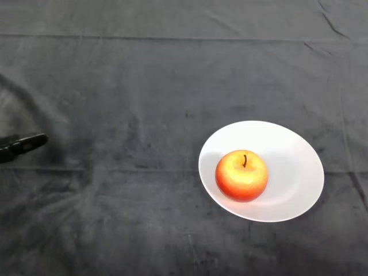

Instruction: Move the apple to the plate

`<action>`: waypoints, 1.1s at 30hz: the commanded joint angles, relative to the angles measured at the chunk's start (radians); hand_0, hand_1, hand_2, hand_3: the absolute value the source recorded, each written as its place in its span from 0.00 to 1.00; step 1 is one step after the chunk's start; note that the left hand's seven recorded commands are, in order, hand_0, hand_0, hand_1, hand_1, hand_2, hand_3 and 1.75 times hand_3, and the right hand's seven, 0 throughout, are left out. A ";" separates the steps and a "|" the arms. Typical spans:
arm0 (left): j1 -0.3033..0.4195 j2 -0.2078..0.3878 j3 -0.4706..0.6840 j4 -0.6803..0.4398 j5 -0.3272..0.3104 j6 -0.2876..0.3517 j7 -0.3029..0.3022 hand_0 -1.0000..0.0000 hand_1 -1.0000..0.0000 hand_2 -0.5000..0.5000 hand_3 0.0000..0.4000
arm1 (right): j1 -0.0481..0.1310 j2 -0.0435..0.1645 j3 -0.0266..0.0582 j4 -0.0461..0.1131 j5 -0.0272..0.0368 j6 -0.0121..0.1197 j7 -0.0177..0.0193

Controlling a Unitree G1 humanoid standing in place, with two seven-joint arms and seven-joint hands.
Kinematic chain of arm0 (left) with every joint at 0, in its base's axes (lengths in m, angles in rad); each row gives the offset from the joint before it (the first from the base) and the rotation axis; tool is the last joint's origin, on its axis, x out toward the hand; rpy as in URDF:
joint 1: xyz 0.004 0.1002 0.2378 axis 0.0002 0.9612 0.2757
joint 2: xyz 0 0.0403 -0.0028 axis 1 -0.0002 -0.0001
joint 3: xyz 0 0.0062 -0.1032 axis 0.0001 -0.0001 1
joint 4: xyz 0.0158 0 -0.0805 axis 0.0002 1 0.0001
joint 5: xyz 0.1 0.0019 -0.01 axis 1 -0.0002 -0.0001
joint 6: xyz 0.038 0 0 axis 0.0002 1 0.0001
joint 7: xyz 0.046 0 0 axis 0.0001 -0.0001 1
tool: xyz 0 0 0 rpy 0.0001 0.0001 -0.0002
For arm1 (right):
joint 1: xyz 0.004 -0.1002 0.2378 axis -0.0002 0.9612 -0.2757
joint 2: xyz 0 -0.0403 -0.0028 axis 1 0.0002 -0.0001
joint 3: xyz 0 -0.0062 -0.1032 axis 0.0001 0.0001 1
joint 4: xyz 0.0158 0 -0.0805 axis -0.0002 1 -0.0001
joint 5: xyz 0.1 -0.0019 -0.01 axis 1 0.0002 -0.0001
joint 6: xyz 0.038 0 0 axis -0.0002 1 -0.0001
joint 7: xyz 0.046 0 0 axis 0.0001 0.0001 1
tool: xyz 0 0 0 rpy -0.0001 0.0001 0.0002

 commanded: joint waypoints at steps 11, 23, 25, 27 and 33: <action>0.033 0.082 0.134 0.048 -0.072 0.058 0.070 1.00 1.00 0.50 0.00 | -0.011 -0.025 -0.0001 0.000 0.0062 -0.009 0.0003; 0.027 0.081 0.279 0.053 -0.165 0.123 0.118 1.00 1.00 0.50 0.00 | -0.012 -0.025 -0.0004 0.001 0.0063 -0.010 0.0007; 0.024 0.080 0.298 0.053 -0.175 0.130 0.129 1.00 1.00 0.50 0.00 | -0.012 -0.026 -0.0005 0.002 0.0064 -0.010 0.0008; 0.019 0.077 0.314 0.051 -0.183 0.135 0.139 1.00 1.00 0.50 0.00 | -0.012 -0.026 -0.0005 0.002 0.0064 -0.010 0.0009; 0.012 0.074 0.348 0.044 -0.195 0.146 0.155 1.00 1.00 0.50 0.00 | -0.012 -0.026 -0.0007 0.003 0.0064 -0.010 0.0012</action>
